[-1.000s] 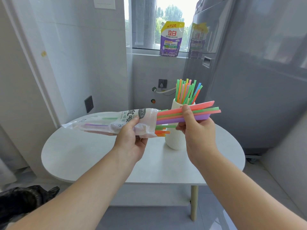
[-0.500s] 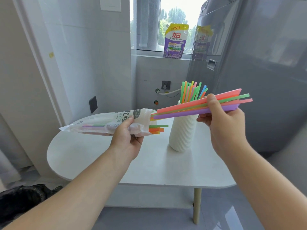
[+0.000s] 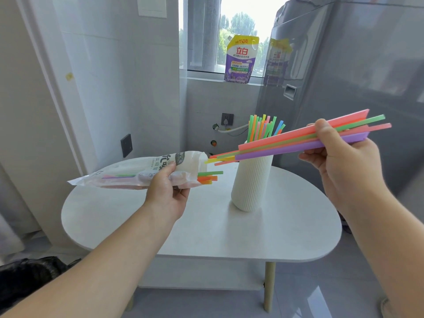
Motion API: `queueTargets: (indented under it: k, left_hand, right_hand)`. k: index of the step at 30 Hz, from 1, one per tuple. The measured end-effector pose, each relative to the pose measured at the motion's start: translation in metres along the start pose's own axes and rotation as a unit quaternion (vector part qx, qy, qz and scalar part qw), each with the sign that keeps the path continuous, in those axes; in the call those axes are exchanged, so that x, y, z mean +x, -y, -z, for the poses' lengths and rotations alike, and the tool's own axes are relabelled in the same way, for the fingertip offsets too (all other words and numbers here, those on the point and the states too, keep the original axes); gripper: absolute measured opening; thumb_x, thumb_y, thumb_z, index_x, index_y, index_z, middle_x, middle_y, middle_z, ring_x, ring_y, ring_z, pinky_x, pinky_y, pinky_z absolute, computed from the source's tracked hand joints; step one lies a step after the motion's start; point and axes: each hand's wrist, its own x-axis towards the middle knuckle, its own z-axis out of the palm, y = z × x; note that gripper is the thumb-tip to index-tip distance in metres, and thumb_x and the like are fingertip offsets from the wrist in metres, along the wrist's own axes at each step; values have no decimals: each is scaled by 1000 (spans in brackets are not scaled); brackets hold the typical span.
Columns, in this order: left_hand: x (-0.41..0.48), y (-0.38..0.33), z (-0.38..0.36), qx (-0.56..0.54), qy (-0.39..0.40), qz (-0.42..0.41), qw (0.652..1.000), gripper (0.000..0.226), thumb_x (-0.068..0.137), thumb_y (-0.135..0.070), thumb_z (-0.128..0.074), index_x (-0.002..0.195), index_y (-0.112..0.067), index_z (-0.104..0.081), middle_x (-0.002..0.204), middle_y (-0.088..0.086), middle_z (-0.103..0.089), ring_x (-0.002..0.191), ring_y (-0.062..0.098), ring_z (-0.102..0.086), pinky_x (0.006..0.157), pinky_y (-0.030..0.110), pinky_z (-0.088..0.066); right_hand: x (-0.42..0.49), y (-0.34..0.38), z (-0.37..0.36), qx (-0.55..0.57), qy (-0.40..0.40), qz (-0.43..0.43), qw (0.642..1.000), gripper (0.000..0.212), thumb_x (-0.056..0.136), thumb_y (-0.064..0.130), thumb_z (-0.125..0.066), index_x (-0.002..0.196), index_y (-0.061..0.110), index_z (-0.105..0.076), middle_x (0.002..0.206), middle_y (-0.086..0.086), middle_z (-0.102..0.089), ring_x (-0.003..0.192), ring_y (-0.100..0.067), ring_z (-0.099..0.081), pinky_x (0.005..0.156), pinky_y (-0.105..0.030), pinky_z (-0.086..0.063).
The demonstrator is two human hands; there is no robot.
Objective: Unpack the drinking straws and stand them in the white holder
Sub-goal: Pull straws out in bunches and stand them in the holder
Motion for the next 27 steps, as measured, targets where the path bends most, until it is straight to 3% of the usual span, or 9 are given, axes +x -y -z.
queueTargets:
  k: [6, 10, 16, 22, 27]
  left_hand:
    - [1, 4, 1, 8, 7, -1, 1000, 43, 94, -13, -69, 136, -11, -59, 97, 2, -75, 79, 15, -75, 47, 22, -56]
    - [2, 7, 2, 7, 16, -1, 1000, 44, 94, -13, -69, 137, -11, -59, 96, 1, -75, 68, 12, -76, 48, 22, -56]
    - [3, 11, 1, 6, 21, 2, 1000, 43, 93, -12, -70, 135, -12, -59, 93, 0, -75, 63, 11, -76, 49, 23, -57]
    - [3, 12, 0, 11, 26, 2, 1000, 43, 92, -11, -70, 134, -13, -61, 97, 0, -77, 66, 11, -77, 50, 24, -58]
    - [3, 12, 1, 18, 27, 4, 999, 43, 92, -11, -71, 134, -13, -61, 97, 0, -78, 69, 12, -78, 50, 24, -58]
  right_hand:
    - [4, 12, 13, -2, -33, 9, 999, 10, 92, 25, -72, 92, 17, -68, 78, 6, -77, 77, -15, -77, 62, -25, -60]
    - [11, 19, 21, -2, -50, 19, 999, 10, 91, 26, -73, 92, 17, -68, 77, 6, -77, 78, -16, -77, 64, -27, -61]
    - [31, 35, 27, -18, -84, 47, 995, 23, 86, 30, -75, 99, 12, -68, 82, 0, -72, 72, -16, -76, 67, -31, -62]
    - [39, 46, 17, -77, -95, 70, 990, 11, 87, 30, -73, 84, 21, -67, 75, 8, -71, 68, -12, -76, 61, -27, -62]
    - [37, 49, 8, -129, -96, 90, 983, 14, 89, 33, -72, 78, 26, -67, 74, 9, -70, 66, -10, -75, 56, -22, -60]
